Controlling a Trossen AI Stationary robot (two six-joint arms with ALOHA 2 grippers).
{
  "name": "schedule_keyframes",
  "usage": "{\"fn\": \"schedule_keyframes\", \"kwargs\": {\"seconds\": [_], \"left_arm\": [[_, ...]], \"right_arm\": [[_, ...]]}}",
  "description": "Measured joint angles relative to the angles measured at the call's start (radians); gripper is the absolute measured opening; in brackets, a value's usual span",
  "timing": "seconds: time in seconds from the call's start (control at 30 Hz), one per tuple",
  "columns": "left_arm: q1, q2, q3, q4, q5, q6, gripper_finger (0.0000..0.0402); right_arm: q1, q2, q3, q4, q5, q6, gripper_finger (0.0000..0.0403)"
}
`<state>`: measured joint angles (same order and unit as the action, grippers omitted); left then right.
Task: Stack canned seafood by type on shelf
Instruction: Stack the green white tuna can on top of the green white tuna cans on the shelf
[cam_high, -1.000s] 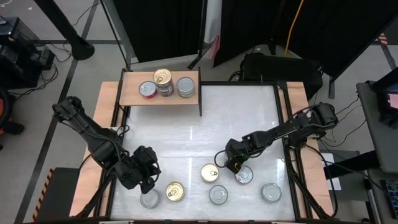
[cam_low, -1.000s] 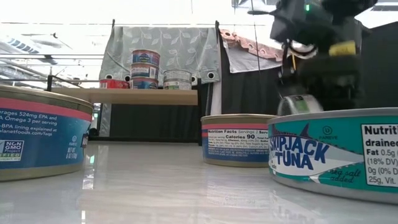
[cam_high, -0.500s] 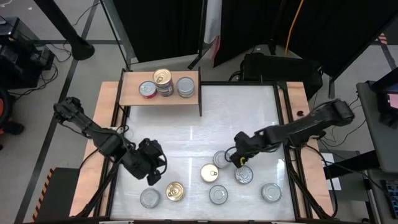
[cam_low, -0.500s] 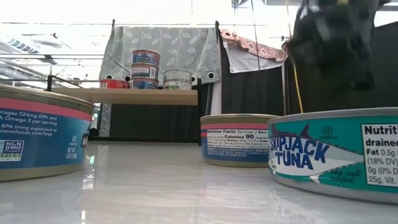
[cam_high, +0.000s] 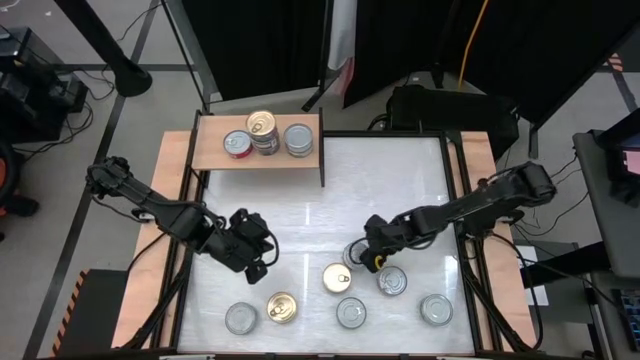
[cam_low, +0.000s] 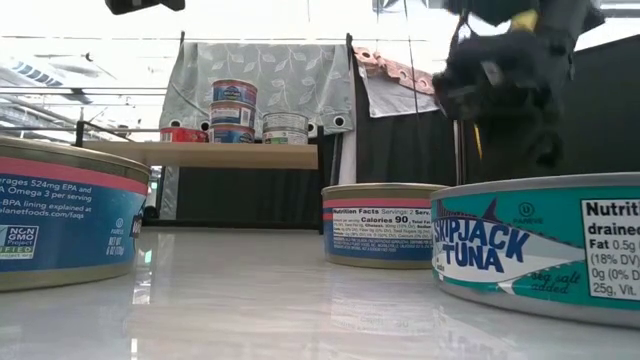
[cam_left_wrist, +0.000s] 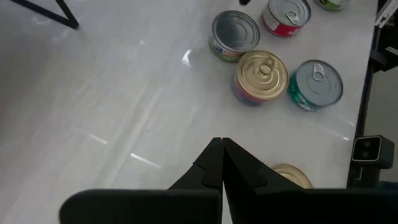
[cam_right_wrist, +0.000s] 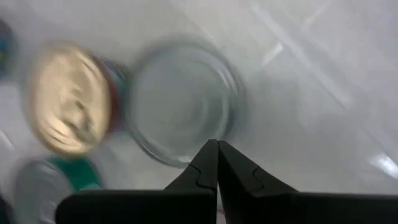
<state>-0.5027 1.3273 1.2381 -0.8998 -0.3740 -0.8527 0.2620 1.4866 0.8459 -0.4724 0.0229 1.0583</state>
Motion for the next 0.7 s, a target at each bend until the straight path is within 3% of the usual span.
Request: {"fn": "schedule_keyframes", "kwargs": {"seconds": [0.17,0.3,0.7], "left_arm": [[-0.016,0.000,0.000,-0.004,0.033,-0.013,0.0004],[-0.037,0.000,0.000,-0.008,0.037,-0.061,0.0004],[-0.056,0.000,0.000,-0.008,0.027,-0.091,0.0004]], "right_arm": [[-0.008,0.058,0.001,-0.003,-0.077,-0.065,0.0000],[-0.007,0.062,0.000,-0.014,-0.078,-0.074,0.0000],[-0.007,0.001,0.000,0.018,-0.134,-0.112,0.0000]]}}
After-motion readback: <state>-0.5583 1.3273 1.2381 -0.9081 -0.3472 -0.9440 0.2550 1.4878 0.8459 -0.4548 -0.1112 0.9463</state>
